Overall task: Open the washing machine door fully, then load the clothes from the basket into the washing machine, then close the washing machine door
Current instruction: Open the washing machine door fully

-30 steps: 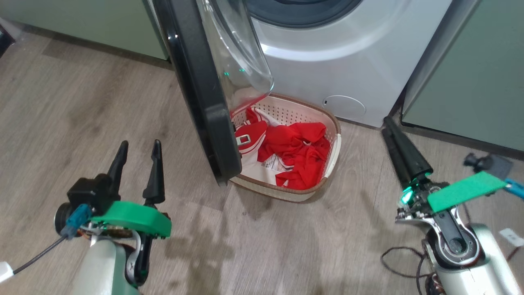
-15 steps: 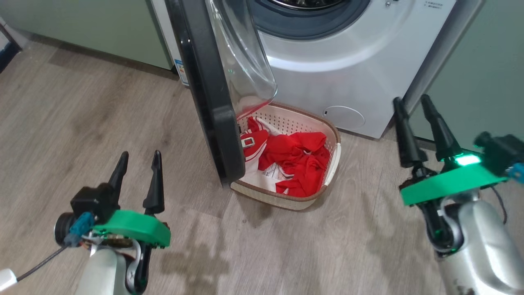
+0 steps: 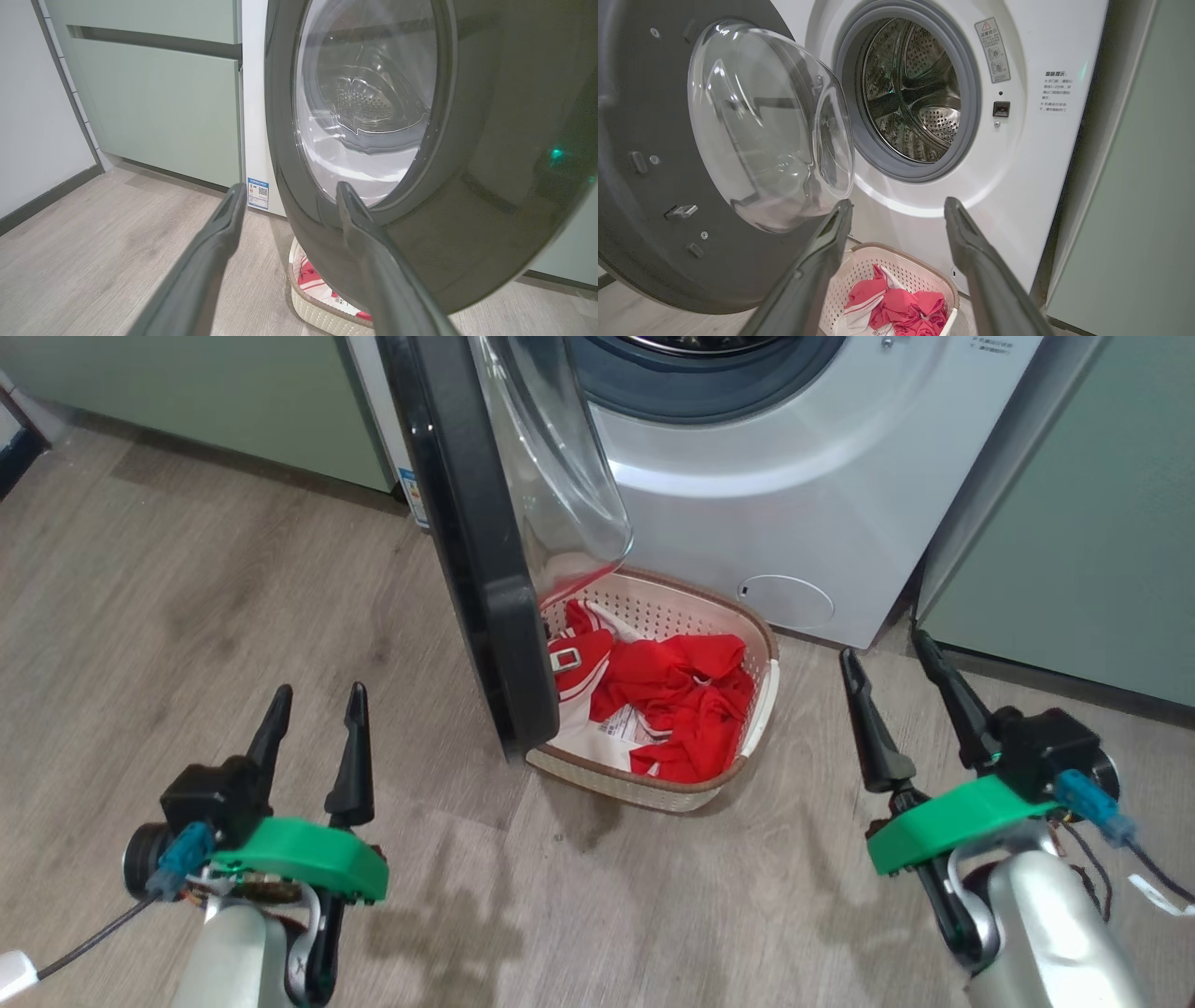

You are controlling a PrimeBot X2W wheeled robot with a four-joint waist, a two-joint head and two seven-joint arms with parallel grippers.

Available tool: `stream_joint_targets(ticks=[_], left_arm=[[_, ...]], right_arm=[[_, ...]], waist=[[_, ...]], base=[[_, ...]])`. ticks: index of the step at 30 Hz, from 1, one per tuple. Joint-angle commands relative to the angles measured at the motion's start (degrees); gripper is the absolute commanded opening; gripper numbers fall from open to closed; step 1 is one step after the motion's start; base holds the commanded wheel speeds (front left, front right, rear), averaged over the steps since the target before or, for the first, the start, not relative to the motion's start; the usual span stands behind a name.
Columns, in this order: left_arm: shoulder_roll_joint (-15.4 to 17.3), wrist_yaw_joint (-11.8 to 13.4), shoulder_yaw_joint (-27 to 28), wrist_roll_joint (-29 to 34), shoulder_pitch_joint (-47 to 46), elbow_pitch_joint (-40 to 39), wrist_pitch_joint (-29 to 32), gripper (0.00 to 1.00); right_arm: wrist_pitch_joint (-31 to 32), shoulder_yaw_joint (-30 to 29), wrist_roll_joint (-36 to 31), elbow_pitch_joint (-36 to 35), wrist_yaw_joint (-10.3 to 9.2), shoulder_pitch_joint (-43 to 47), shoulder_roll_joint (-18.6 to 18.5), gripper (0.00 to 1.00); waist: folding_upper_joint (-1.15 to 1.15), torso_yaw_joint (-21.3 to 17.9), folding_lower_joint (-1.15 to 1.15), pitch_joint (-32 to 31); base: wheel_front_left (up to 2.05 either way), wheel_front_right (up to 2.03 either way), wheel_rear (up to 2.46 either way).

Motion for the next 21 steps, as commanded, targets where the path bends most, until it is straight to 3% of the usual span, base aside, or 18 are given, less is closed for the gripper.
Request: stream_joint_targets(ticks=[1, 21], left_arm=[[0.87, -0.16, 2.21, 0.61, -1.45, -1.71, -0.55, 1.00], [0.87, 0.04, 1.75, 0.69, -1.88, -0.58, -0.55, 1.00]], right_arm=[[-0.85, 1.18, -1.06, -1.44, 0.00, -1.19, 0.55, 1.00], [-2.01, 0.22, -4.12, 1.85, 0.00, -2.63, 1.32, 1.00]], waist=[[0.00, -0.06, 0.00, 0.07], [0.00, 0.34, 0.00, 0.31]], base=[[0.00, 0.00, 0.00], [0.00, 0.00, 0.00]])
